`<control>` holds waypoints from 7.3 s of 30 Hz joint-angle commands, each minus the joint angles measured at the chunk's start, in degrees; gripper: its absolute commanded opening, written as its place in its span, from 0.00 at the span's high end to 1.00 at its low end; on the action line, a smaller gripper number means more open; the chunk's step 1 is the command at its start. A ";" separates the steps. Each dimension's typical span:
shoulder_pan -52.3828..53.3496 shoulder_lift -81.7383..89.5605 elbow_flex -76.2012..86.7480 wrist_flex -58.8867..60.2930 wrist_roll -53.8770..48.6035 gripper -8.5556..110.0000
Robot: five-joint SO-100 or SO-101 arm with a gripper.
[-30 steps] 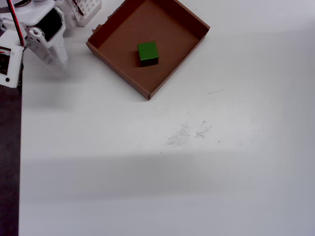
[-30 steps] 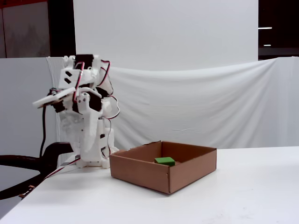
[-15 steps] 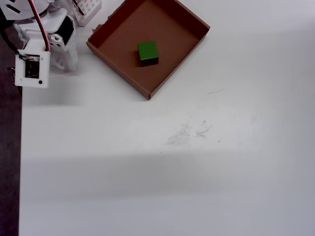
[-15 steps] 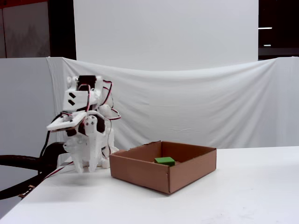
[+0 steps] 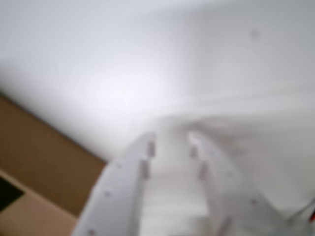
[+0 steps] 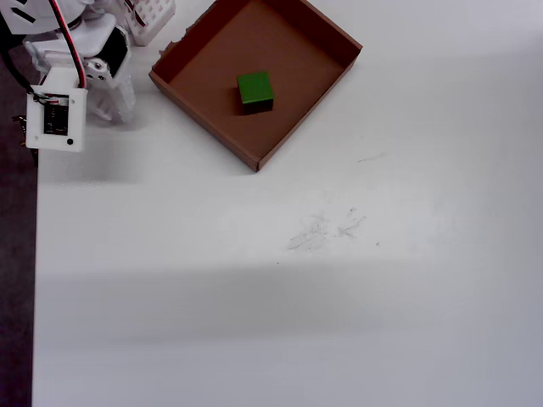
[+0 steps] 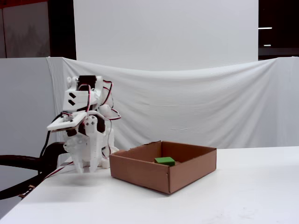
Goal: Grasp a green cube and put it in a box.
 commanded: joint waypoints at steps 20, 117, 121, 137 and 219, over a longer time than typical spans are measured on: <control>-2.90 0.26 -0.26 -1.41 -7.56 0.88; -2.81 0.26 -0.26 -0.18 -5.27 0.75; -2.81 0.26 -0.26 -0.18 -5.27 0.75; -2.81 0.26 -0.26 -0.18 -5.19 0.75; -2.81 0.26 -0.26 -0.18 -4.92 0.75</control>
